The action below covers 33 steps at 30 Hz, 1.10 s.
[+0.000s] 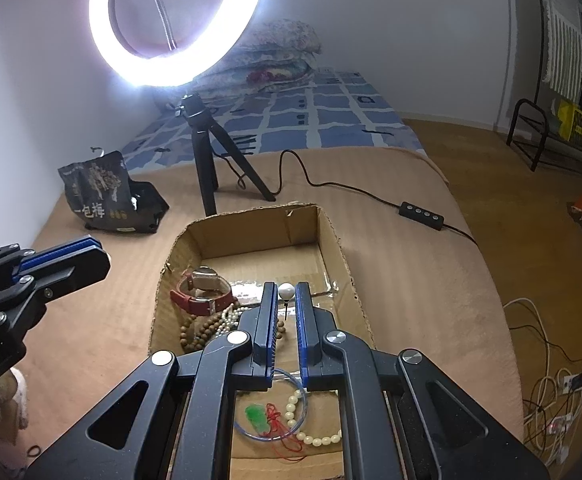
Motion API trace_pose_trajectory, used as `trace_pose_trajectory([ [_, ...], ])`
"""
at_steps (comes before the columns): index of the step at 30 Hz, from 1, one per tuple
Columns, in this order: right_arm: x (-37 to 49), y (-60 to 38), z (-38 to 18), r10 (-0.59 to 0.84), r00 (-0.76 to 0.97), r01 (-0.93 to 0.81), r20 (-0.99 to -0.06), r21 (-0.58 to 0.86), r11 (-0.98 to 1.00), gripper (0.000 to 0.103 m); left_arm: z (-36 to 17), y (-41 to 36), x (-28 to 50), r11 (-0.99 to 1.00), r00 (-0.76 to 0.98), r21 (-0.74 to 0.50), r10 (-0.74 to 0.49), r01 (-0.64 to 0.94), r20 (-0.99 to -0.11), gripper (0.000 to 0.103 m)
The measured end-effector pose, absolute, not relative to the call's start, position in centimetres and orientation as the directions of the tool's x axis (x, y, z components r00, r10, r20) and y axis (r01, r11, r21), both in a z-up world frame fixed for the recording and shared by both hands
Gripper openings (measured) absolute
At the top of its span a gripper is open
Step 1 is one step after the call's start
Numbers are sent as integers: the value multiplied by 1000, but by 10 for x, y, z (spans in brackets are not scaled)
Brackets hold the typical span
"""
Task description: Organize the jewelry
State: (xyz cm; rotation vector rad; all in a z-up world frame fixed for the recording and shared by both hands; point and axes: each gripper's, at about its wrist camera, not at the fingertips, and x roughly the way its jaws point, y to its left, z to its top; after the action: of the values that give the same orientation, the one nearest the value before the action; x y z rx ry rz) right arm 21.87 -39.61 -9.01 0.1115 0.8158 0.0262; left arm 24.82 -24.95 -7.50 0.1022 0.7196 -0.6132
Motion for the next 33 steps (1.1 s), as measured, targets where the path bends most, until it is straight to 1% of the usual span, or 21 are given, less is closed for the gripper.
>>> trace_pose_trajectory([
  [6, 217, -397, -89, 55, 691, 30, -721, 105, 994, 7, -76, -255, 246, 818, 585, -108, -490, 565, -646, 5],
  [8, 217, -398, -89, 47, 689, 38, -723, 101, 994, 13, -77, -257, 246, 820, 587, -102, -484, 564, -649, 7],
  [10, 217, -399, -90, 45, 690, 43, -723, 103, 994, 33, -77, -257, 246, 819, 584, -101, -484, 565, -652, 18],
  [11, 217, -399, -89, 40, 691, 47, -721, 100, 994, 37, -78, -257, 246, 819, 587, -99, -483, 565, -650, 30],
  [12, 217, -400, -89, 33, 695, 52, -719, 95, 994, 40, -78, -257, 246, 819, 590, -98, -485, 566, -645, 34],
  [14, 217, -400, -88, 32, 694, 53, -719, 96, 994, 40, -77, -258, 245, 820, 596, -89, -481, 565, -643, 34],
  [15, 218, -400, -88, 27, 693, 57, -720, 92, 994, 46, -78, -258, 245, 820, 596, -87, -480, 566, -644, 35],
  [16, 218, -401, -88, 17, 694, 64, -720, 85, 994, 57, -78, -258, 245, 820, 595, -86, -478, 566, -646, 35],
  [17, 218, -401, -88, 10, 696, 69, -718, 80, 994, 62, -78, -258, 244, 820, 594, -88, -479, 566, -646, 40],
  [18, 217, -401, -87, -3, 702, 77, -712, 73, 994, 68, -78, -258, 244, 819, 594, -88, -481, 567, -645, 48],
  [20, 216, -402, -85, -16, 708, 87, -706, 65, 994, 70, -78, -257, 242, 819, 598, -85, -481, 568, -641, 55],
  [23, 217, -401, -85, -33, 704, 97, -709, 51, 994, 75, -79, -257, 241, 821, 602, -74, -472, 566, -644, 58],
  [25, 217, -400, -85, -46, 705, 107, -708, 41, 993, 78, -79, -257, 240, 821, 597, -73, -470, 566, -650, 64],
  [27, 216, -399, -84, -54, 705, 112, -708, 36, 993, 79, -79, -255, 239, 822, 600, -73, -469, 564, -648, 76],
  [29, 216, -398, -83, -60, 704, 115, -708, 30, 993, 79, -77, -253, 238, 827, 608, -71, -465, 558, -643, 79],
  [33, 214, -398, -80, -72, 705, 122, -706, 21, 992, 79, -75, -254, 236, 831, 612, -57, -452, 554, -649, 80],
])
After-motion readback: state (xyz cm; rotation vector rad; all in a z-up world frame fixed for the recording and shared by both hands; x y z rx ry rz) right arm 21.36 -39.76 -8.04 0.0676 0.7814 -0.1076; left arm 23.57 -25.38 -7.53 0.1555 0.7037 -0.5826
